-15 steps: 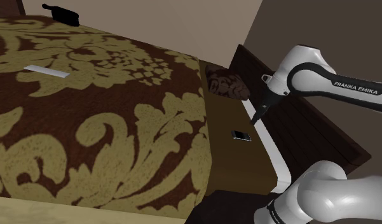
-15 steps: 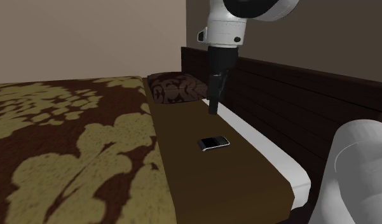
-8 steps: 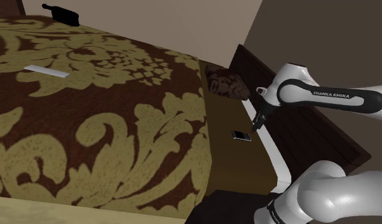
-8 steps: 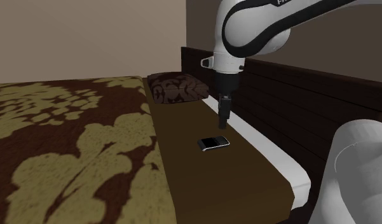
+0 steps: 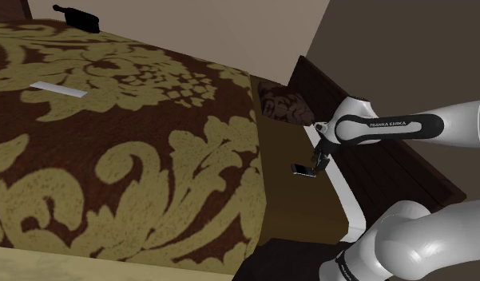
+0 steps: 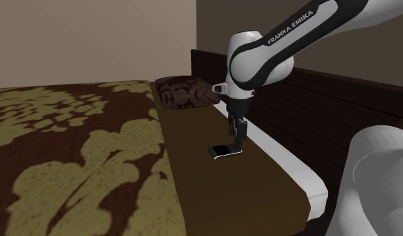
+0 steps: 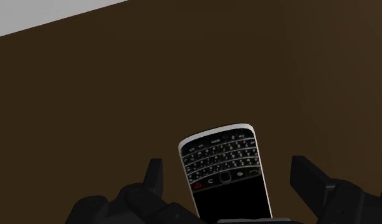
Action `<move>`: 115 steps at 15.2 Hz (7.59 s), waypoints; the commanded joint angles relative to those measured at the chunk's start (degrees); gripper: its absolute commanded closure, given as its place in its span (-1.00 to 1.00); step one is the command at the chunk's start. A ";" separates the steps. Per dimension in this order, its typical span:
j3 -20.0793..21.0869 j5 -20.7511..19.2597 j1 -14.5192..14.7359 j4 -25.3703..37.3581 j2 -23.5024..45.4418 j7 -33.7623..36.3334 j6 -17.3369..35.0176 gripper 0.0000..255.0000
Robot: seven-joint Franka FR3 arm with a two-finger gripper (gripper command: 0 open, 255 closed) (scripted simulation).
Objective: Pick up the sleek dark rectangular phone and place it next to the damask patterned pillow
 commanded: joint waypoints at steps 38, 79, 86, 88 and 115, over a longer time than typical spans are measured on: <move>2.30 0.47 -0.38 4.21 -4.60 0.16 -8.73 1.00; -4.61 23.31 3.52 60.71 37.12 -15.87 -27.82 1.00; -2.59 34.95 -7.29 91.18 59.74 -19.58 -38.54 1.00; -0.68 38.43 -13.39 107.33 69.09 -18.60 -44.92 1.00; -0.74 37.89 -6.65 79.75 66.04 -21.71 -21.79 1.00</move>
